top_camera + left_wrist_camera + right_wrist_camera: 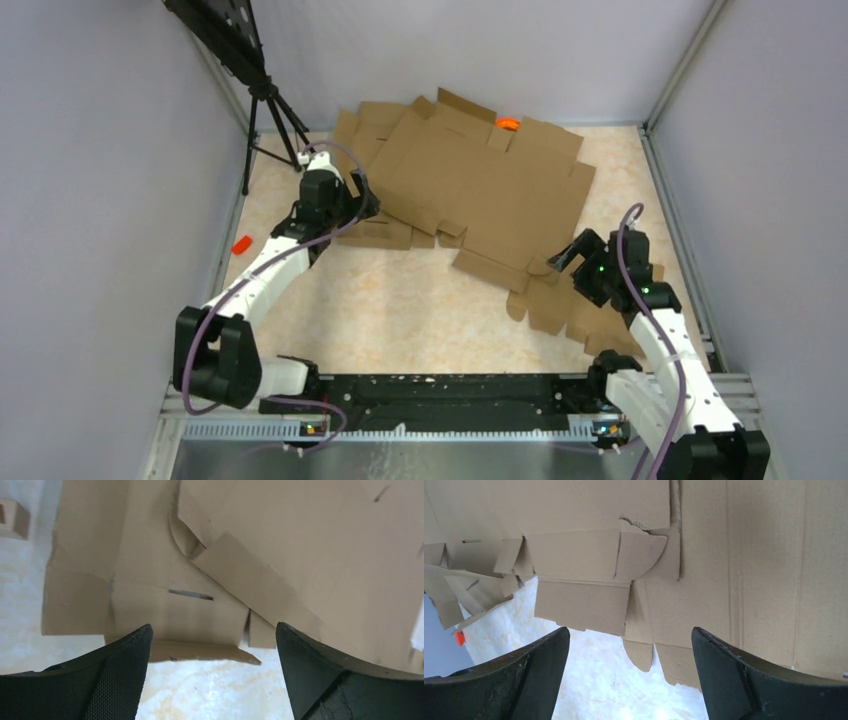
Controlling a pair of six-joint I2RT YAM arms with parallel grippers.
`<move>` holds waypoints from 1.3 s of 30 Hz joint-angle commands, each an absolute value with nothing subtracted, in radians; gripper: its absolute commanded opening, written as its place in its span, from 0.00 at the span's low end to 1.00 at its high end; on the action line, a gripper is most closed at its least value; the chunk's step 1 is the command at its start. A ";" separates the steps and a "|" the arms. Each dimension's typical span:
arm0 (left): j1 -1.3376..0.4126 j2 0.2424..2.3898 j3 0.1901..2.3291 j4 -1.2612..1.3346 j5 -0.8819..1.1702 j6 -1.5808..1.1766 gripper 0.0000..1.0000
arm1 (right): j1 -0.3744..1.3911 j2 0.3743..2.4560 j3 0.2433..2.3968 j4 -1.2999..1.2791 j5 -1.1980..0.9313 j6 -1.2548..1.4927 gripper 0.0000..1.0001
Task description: Fold the paper box
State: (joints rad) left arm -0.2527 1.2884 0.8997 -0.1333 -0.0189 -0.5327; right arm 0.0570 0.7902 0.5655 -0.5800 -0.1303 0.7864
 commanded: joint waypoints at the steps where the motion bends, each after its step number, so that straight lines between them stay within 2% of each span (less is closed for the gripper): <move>1: -0.229 1.377 1.000 -0.096 -0.116 -0.460 0.92 | 0.065 0.752 0.600 -0.515 -0.153 0.756 0.90; 2: -0.209 1.415 1.033 -0.099 -0.103 -0.459 0.91 | 0.065 0.742 0.600 -0.509 -0.159 0.752 0.90; 5: -0.176 1.520 1.132 -0.107 -0.046 -0.443 0.77 | 0.065 0.704 0.604 -0.496 -0.168 0.736 0.89; 8: -0.154 1.605 1.198 -0.102 -0.018 -0.462 0.76 | 0.065 0.666 0.607 -0.493 -0.169 0.715 0.88; 13: -0.110 1.732 1.269 -0.088 0.179 -0.522 0.70 | 0.065 0.637 0.609 -0.503 -0.152 0.695 0.88; 22: -0.072 1.849 1.327 -0.085 0.241 -0.611 0.62 | 0.065 0.641 0.602 -0.506 -0.152 0.699 0.88; 24: -0.065 1.865 1.319 -0.054 0.271 -0.629 0.51 | 0.064 0.644 0.607 -0.510 -0.147 0.695 0.88; 29: -0.055 1.848 1.271 0.007 0.301 -0.660 0.05 | 0.066 0.655 0.617 -0.509 -0.143 0.689 0.88; 30: -0.055 1.825 1.255 0.031 0.293 -0.663 0.00 | 0.065 0.657 0.617 -0.509 -0.144 0.689 0.88; 39: -0.058 1.545 1.111 0.097 0.387 -0.729 0.00 | 0.065 0.682 0.623 -0.503 -0.167 0.664 0.88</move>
